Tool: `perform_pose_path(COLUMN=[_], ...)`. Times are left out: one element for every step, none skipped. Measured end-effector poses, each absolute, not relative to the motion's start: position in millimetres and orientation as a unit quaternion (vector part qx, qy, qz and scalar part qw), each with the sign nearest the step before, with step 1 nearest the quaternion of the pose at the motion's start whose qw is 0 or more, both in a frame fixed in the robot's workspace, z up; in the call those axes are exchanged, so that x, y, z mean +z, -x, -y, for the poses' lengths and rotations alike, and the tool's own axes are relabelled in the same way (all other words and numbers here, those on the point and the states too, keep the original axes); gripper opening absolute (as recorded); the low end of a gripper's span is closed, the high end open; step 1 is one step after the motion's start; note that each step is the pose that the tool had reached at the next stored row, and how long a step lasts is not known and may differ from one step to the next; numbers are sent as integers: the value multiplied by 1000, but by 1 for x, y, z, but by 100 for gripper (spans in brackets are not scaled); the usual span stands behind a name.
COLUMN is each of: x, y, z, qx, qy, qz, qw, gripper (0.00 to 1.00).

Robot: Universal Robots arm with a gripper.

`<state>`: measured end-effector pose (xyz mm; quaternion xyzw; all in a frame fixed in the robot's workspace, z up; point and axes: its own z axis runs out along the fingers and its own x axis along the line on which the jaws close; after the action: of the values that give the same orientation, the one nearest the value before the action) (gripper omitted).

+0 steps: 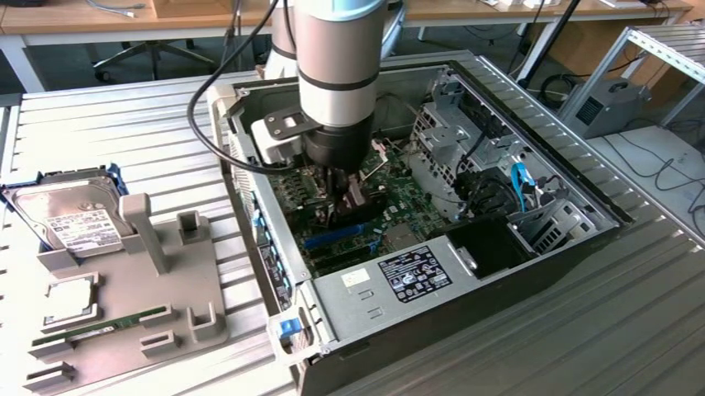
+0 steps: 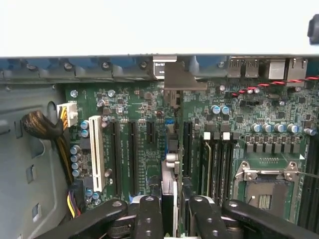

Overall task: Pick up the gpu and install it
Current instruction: 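Insert the gpu into the slot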

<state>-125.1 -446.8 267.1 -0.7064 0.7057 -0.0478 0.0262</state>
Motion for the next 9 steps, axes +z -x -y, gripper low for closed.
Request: perform_pose_path(x=[267,266,266,265,265,265,264,264,264], y=[126,126,126,126,126,126,126,126,126], z=[448,449,449,449,449,449,449,449,449], qx=[-48,-48,-48,-48,-48,-48,-48,-48,-48], qy=[706,706,706,706,706,706,706,706,706], qz=[-706,-706,-706,-706,-706,-706,-706,-706,-706], qw=[26,26,26,26,26,26,26,26,26], gripper=[26,26,26,26,26,26,26,26,26])
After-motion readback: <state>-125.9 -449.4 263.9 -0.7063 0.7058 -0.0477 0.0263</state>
